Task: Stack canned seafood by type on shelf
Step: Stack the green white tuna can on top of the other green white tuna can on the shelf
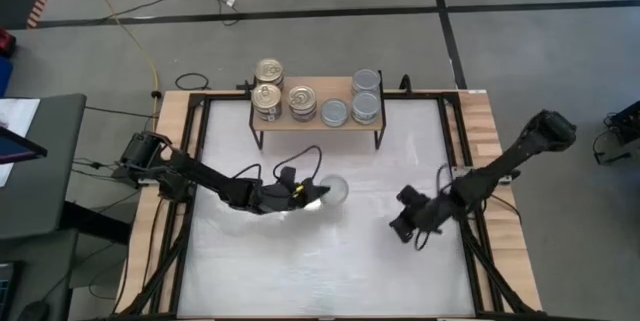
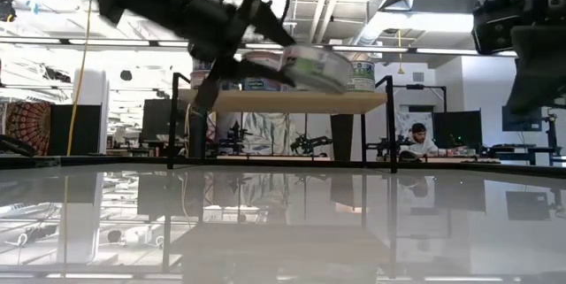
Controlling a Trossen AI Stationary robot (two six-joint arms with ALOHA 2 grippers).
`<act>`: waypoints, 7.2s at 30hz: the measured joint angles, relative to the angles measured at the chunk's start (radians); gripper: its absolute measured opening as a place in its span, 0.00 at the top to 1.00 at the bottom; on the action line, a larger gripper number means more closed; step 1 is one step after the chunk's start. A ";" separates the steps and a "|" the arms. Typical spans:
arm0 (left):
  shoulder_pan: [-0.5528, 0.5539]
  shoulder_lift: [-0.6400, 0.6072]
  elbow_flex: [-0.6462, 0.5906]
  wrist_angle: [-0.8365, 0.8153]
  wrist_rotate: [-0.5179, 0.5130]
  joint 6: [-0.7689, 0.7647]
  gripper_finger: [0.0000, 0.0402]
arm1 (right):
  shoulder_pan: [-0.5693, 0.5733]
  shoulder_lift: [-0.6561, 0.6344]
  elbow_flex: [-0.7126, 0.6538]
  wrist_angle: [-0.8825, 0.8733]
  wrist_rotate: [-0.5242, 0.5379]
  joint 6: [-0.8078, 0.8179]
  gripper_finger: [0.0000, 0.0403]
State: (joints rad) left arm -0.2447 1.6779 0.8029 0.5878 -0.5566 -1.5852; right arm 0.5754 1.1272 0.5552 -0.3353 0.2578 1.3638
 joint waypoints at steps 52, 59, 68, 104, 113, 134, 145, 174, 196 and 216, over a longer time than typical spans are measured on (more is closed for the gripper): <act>0.264 0.300 0.741 -0.420 -0.750 -0.157 0.62 | -0.067 -0.755 -0.191 -0.345 -0.181 -0.370 0.96; 0.272 0.302 0.740 -0.425 -0.731 -0.158 0.62 | -0.067 -0.755 -0.191 -0.345 -0.181 -0.377 0.96; 0.291 0.302 0.740 -0.426 -0.731 -0.199 0.62 | -0.067 -0.755 -0.191 -0.345 -0.181 -0.377 0.96; 0.306 0.303 0.740 -0.568 -0.658 -0.289 0.62 | -0.065 -0.754 -0.191 -0.346 -0.181 -0.350 0.96; 0.306 0.303 0.740 -0.585 -0.681 -0.297 0.61 | -0.065 -0.754 -0.191 -0.346 -0.181 -0.344 0.96; 0.315 0.303 0.740 -0.598 -0.654 -0.375 0.39 | -0.065 -0.754 -0.191 -0.346 -0.182 -0.352 0.94; 0.312 0.299 0.741 -0.590 -0.581 -0.380 0.39 | -0.065 -0.755 -0.191 -0.346 -0.182 -0.345 0.94; 0.294 0.290 0.740 -0.522 -0.491 -0.349 0.39 | -0.065 -0.754 -0.191 -0.345 -0.182 -0.344 0.94; 0.298 0.279 0.740 -0.546 -0.413 -0.340 0.39 | -0.065 -0.754 -0.191 -0.323 -0.182 -0.325 0.94; 0.298 0.215 0.739 -0.708 -0.348 -0.287 0.39 | -0.067 -0.754 -0.191 -0.314 -0.181 -0.322 0.94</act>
State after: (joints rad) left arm 0.0536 1.8931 1.5420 -0.1206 -0.9047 -1.8719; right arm 0.5083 0.3729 0.3637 -0.6498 0.0772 1.0416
